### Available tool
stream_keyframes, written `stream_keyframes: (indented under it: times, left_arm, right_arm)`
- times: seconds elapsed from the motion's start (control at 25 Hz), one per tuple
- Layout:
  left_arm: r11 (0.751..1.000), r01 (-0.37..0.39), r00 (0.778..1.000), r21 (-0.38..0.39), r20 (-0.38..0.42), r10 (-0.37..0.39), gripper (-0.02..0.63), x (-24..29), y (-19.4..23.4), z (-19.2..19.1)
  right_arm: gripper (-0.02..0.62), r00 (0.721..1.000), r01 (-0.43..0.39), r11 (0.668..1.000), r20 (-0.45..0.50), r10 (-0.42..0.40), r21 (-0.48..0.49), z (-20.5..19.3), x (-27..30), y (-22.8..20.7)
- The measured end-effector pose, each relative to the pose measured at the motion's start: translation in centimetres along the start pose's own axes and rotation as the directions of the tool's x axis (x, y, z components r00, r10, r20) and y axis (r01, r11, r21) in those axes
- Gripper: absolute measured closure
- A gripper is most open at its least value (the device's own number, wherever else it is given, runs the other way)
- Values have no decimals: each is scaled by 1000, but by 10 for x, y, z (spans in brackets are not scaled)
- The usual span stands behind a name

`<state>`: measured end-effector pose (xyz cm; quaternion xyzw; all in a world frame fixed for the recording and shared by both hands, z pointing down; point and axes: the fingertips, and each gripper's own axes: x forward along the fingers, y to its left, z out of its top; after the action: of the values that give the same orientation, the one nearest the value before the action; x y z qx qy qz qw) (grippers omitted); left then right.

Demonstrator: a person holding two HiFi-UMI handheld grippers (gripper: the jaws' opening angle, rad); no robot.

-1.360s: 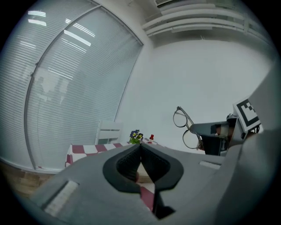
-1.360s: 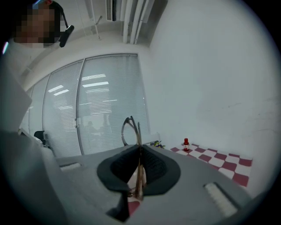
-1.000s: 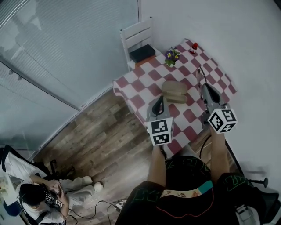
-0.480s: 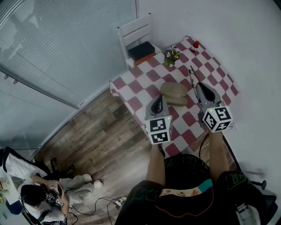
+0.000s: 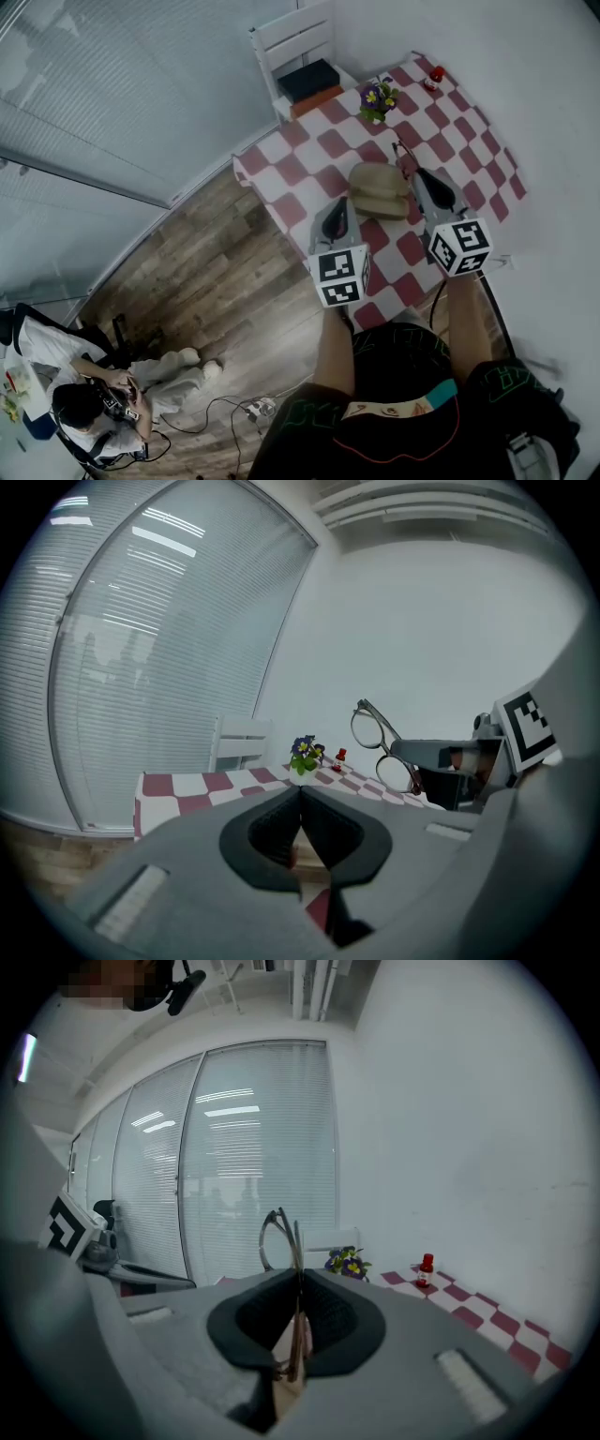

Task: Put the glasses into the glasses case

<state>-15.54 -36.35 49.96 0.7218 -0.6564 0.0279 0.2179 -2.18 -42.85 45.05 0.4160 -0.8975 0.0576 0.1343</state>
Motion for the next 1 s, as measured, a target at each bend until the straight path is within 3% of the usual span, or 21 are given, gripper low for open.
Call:
stream_keyframes:
  times: [0.52,0.8,1.0]
  left_arm:
    - [999,-42,996,-14,-83,40,595,22,11,-27]
    - [997,-65,990,-31,-124,61,595,29,18,-41]
    - [997,-75,988,-30,-140,70,595,32,21,-46]
  right_arm:
    - [574,983,-121,989,-151,108,-83,-53,32,11]
    - [574,951,-226,960,-251,181,-165,-83,44,21]
    - [574,910,-326,921,-337,243,-214,-101,48,34]
